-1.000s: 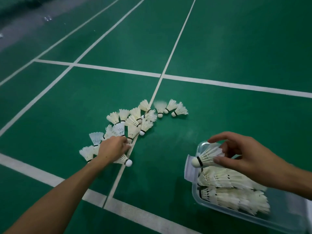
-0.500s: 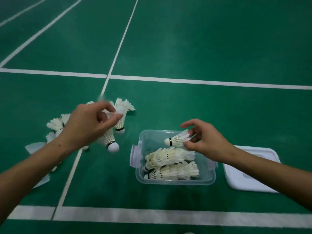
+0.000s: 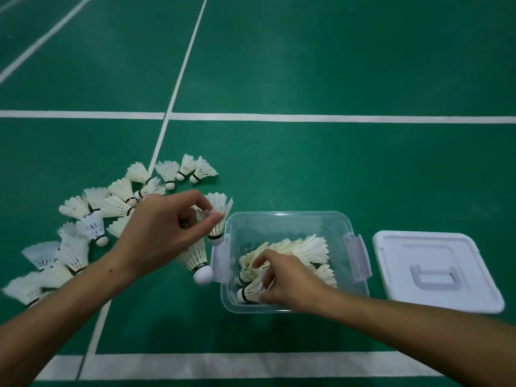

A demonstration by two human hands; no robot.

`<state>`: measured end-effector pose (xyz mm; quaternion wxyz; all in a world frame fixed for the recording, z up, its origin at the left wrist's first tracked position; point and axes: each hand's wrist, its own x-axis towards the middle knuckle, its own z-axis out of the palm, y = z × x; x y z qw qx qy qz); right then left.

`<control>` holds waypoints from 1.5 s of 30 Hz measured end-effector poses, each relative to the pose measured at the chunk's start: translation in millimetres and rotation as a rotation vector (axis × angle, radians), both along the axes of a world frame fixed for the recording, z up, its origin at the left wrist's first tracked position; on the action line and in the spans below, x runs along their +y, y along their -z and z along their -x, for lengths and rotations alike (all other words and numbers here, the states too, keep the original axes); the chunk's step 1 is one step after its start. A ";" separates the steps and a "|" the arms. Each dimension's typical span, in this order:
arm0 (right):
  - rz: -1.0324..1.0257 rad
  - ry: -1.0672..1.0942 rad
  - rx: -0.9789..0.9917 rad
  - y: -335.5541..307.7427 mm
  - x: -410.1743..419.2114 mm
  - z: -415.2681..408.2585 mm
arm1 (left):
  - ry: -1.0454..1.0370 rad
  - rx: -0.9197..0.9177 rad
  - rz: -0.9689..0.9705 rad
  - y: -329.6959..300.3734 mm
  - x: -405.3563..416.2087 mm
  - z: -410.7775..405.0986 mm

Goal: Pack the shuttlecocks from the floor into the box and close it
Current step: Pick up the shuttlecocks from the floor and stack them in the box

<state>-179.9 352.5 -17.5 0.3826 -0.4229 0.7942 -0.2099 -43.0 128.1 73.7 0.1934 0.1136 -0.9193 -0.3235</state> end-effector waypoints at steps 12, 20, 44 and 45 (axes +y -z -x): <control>0.100 0.174 -0.310 -9.7 13.5 15.1 | 0.169 -0.143 -0.126 16.5 9.8 -4.4; 0.446 0.125 0.055 -84.3 17.8 24.1 | 0.297 -0.209 -0.120 9.3 26.3 18.5; 0.052 0.083 0.192 -18.9 25.6 -3.6 | 0.187 -0.177 -0.103 21.1 25.5 8.9; 0.040 0.093 0.167 -16.9 24.2 -3.5 | 0.185 -0.179 -0.099 22.0 25.1 8.1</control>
